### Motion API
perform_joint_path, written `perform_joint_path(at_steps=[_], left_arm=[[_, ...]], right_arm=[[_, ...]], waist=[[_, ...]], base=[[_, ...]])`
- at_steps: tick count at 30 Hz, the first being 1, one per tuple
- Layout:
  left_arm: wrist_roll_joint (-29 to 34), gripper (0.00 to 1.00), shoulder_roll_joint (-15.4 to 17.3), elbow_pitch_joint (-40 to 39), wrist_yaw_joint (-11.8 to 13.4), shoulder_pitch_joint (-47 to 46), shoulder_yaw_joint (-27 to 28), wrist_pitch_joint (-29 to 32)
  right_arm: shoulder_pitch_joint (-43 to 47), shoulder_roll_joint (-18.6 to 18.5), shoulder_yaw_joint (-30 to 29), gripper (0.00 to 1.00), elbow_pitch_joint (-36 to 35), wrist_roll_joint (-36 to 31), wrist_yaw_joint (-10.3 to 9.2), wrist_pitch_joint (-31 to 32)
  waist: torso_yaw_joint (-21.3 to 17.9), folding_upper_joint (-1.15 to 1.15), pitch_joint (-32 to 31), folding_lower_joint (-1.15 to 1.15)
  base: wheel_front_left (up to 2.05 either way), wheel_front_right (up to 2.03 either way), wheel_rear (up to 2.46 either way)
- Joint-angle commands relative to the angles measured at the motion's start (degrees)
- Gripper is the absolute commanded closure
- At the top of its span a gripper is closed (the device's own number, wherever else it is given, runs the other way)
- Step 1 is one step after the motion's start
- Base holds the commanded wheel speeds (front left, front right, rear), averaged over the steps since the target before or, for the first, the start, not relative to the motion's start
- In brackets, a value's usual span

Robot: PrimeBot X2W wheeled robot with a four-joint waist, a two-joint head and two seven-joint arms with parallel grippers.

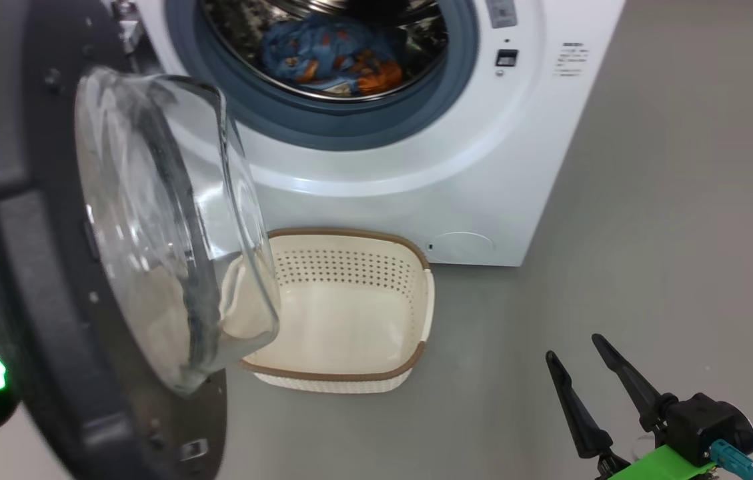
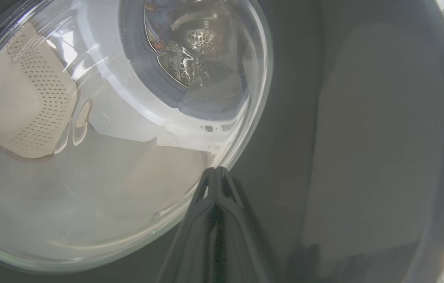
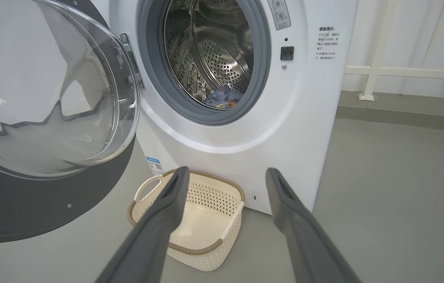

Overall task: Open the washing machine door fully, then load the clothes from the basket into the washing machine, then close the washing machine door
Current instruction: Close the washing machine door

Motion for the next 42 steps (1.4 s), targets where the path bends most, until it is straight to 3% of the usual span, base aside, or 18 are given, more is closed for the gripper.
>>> perform_joint_path(at_steps=[1,7,19,36,42], left_arm=[[-0.3,1.00,0.4,-2.7,-0.7,-3.3,-0.6,0.5],[2.1,1.00,-2.8,-1.6,-3.6,-5.7,-3.9,-3.6],[2.2,1.00,-6.0,9.4,-12.2,-12.0,-8.4,-14.8],[1.2,1.00,-6.2,23.9,-22.2,-17.3,-12.0,-25.3],[8.1,1.00,-2.8,26.4,-25.2,-15.4,-15.8,-27.7]], right_arm=[[-2.1,-0.2,1.1,0.00,-1.2,-0.2,0.56,-0.3],[-2.2,0.5,0.9,0.00,-1.0,-0.2,0.56,-0.3],[-2.9,1.2,1.1,0.00,-0.6,-0.1,0.56,-0.3],[-2.9,1.4,1.4,0.00,-0.3,0.0,0.56,-0.3],[-2.1,1.4,1.3,0.00,-0.1,-0.2,0.56,-0.3]], waist=[[-2.1,0.00,-0.1,0.00],[-5.3,0.00,-0.4,0.00],[-10.1,0.00,-1.1,0.00],[-12.3,0.00,-1.7,0.00],[-12.2,0.00,-3.1,0.00]], base=[[0.00,0.00,0.00],[0.00,0.00,0.00],[0.00,0.00,0.00],[0.00,0.00,0.00],[0.00,0.00,0.00]])
